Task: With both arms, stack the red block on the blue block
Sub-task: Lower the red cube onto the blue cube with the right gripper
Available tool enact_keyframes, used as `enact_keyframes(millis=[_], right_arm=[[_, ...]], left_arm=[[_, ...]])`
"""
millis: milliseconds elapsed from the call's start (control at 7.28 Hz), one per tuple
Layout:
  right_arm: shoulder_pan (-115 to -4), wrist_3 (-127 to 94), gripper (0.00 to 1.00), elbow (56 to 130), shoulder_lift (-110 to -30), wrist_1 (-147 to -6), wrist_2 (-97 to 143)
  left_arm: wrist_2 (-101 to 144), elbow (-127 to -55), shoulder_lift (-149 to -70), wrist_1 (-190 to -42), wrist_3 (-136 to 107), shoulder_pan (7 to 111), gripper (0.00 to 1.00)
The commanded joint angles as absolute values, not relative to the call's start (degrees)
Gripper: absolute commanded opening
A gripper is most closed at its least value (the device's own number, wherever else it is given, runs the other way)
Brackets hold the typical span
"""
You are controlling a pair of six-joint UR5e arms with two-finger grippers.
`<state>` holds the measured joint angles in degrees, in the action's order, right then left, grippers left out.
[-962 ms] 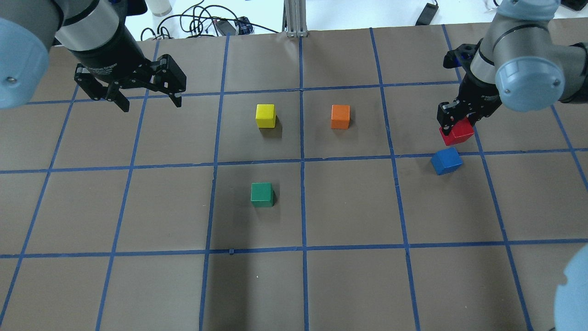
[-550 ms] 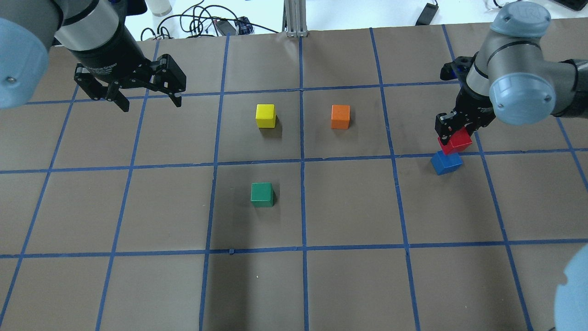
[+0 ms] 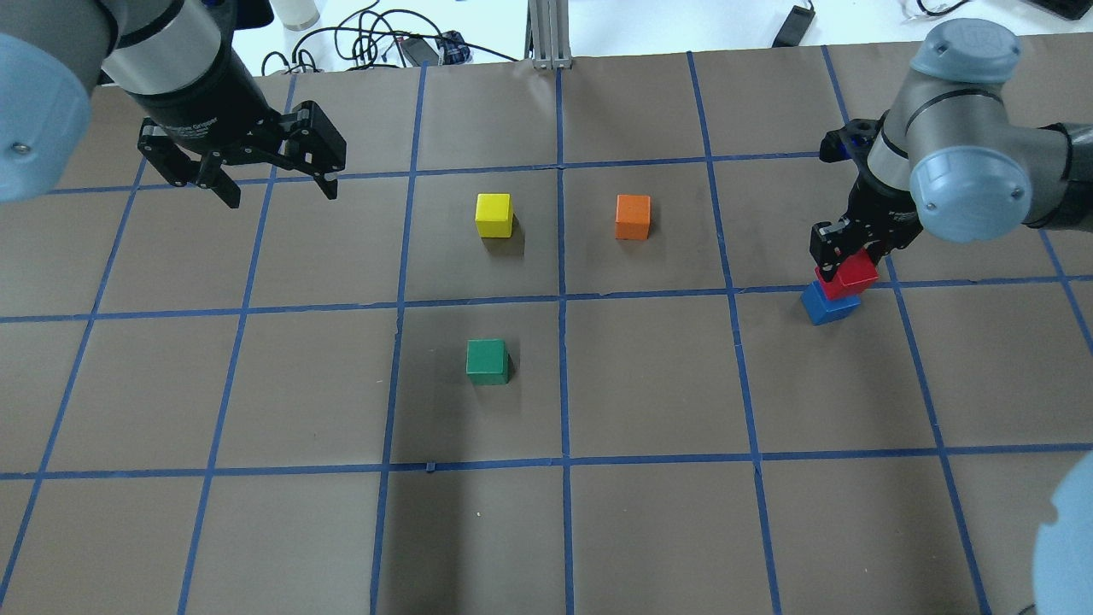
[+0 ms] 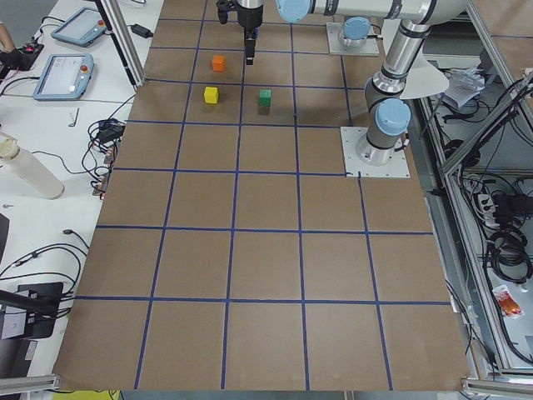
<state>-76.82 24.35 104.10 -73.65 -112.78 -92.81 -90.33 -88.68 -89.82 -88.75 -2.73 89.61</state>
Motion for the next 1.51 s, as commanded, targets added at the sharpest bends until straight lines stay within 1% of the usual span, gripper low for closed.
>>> enact_keyframes(millis=[0, 137, 275, 412, 550, 687, 824, 1099, 1237, 1374], right_arm=[[-76.7, 24.3, 0.00, 104.2, -73.6, -112.8, -92.8], [-76.7, 24.3, 0.11, 104.2, -73.3, -113.1, -92.7], [-76.7, 24.3, 0.39, 104.2, -73.2, -113.1, -92.7], [-76.7, 24.3, 0.43, 104.2, -73.2, -113.0, -92.8], [-76.7, 24.3, 0.51, 104.2, -73.2, -112.9, -92.9], [-76.7, 24.2, 0.62, 104.2, -73.2, -112.8, -92.9], [-76.7, 24.1, 0.63, 104.5, -73.1, -112.9, -93.9], [-76.7, 24.1, 0.80, 105.4, -73.1, -113.2, -94.4], [-76.7, 23.7, 0.84, 105.3, -73.4, -112.9, -94.4], [-76.7, 23.6, 0.94, 104.7, -73.7, -112.6, -94.4]], left_arm=[[-90.3, -88.7, -89.8, -88.8, -2.7, 89.6, 1.00], [-90.3, -88.7, -89.8, -88.8, -2.8, 89.6, 1.00], [-90.3, -88.7, -89.9, -88.8, -2.7, 89.6, 1.00], [-90.3, -88.7, -89.9, -88.8, -2.7, 89.6, 1.00], [-90.3, -88.7, -89.9, -88.8, -2.7, 89.6, 1.00], [-90.3, -88.7, -89.8, -88.8, -2.7, 89.6, 1.00], [-90.3, -88.7, -89.8, -88.8, -2.7, 89.6, 1.00], [-90.2, -88.7, -89.8, -88.8, -2.8, 89.6, 1.00], [-90.3, -88.7, -89.8, -88.8, -2.7, 89.6, 1.00], [-90.3, -88.7, -89.8, -88.8, -2.8, 89.6, 1.00]])
